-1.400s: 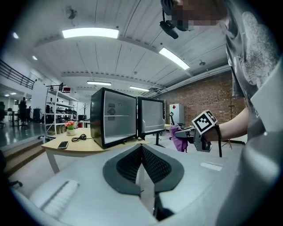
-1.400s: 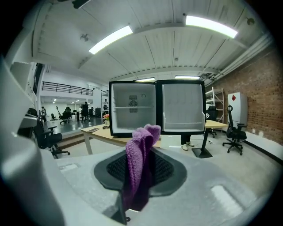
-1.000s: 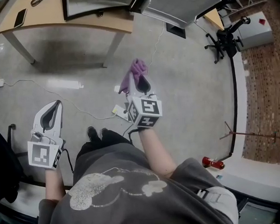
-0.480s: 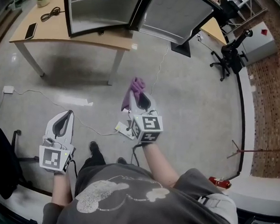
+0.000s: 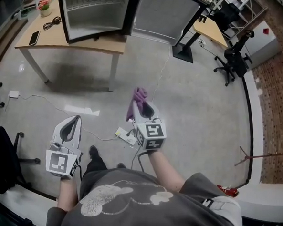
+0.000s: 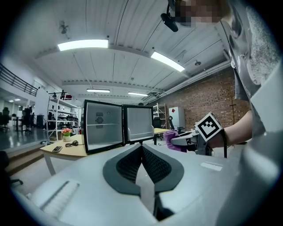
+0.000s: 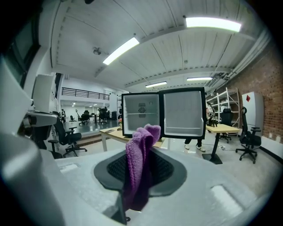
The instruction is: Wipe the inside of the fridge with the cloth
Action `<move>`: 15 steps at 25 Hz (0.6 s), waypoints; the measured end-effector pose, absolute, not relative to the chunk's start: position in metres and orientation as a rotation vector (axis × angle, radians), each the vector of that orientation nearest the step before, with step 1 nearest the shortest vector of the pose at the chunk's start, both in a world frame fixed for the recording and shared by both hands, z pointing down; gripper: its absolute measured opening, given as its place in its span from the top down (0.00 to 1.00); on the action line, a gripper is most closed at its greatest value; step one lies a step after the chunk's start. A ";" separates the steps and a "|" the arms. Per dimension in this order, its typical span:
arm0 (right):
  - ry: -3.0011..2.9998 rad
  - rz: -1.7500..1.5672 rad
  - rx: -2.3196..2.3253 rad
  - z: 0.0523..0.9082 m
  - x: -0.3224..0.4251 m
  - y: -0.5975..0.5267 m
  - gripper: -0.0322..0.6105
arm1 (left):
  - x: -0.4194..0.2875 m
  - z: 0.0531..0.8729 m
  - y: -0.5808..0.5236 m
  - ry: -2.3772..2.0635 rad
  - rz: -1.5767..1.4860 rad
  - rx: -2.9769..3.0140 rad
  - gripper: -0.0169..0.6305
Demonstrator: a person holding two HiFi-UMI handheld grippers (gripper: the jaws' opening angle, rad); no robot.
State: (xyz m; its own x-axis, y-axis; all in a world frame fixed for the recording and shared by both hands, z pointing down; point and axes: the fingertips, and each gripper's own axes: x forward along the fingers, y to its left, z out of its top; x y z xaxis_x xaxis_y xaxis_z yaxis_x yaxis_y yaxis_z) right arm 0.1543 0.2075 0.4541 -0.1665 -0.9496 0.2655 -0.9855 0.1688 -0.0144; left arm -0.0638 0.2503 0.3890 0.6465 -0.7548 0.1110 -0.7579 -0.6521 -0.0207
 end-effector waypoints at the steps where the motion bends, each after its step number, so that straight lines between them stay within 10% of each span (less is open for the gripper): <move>1: -2.250 0.265 1.879 0.454 0.156 0.212 0.82 | -0.060 0.389 0.256 -1.304 0.171 2.827 0.95; 15: -2.327 0.261 1.765 0.455 0.175 0.273 0.82 | -0.016 0.395 0.325 -1.316 0.190 2.803 0.95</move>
